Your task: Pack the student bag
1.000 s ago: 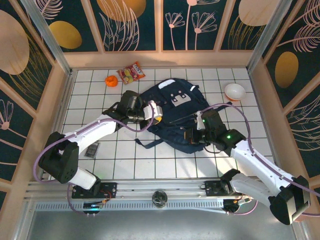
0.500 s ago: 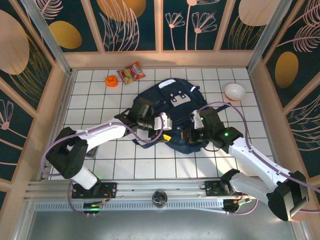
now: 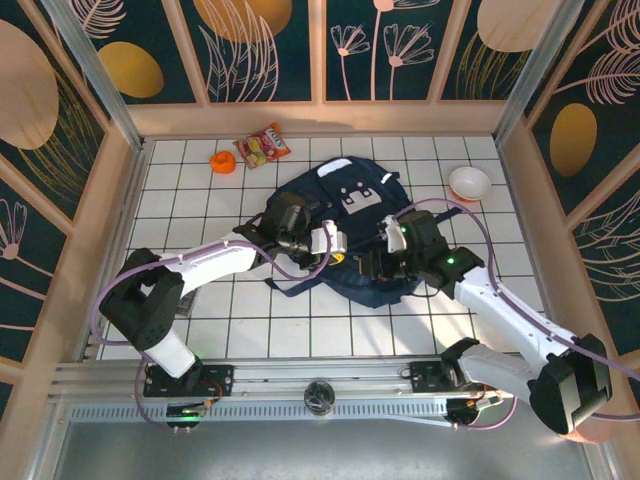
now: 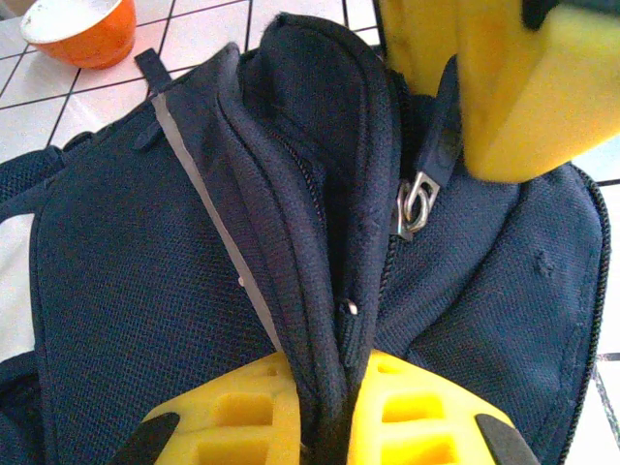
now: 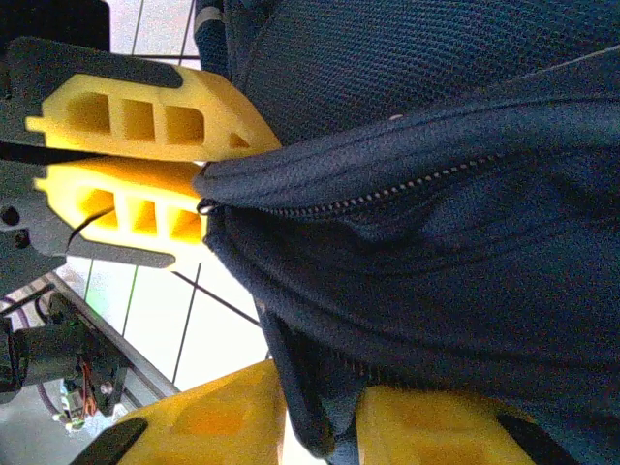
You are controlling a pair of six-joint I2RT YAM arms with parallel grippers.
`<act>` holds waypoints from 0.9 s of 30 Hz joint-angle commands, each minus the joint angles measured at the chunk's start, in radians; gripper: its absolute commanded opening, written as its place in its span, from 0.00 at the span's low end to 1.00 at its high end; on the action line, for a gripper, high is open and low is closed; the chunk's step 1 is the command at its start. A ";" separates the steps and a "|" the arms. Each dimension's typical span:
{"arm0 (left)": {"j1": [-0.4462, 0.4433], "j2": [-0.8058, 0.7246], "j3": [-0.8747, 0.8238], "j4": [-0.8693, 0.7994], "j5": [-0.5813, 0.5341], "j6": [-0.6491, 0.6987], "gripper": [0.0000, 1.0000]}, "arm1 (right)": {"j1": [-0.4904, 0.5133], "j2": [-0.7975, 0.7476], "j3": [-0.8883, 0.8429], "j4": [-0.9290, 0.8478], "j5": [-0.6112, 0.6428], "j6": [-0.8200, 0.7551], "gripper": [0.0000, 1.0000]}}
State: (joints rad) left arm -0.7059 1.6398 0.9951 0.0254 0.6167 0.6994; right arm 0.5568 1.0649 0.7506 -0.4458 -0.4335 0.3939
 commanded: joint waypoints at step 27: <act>-0.003 0.003 -0.004 0.001 0.043 -0.014 0.06 | -0.071 -0.008 0.079 0.046 -0.074 -0.027 0.27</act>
State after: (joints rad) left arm -0.7013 1.6398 0.9951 0.0227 0.6193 0.6983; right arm 0.4976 1.0843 0.7795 -0.4610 -0.4984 0.3721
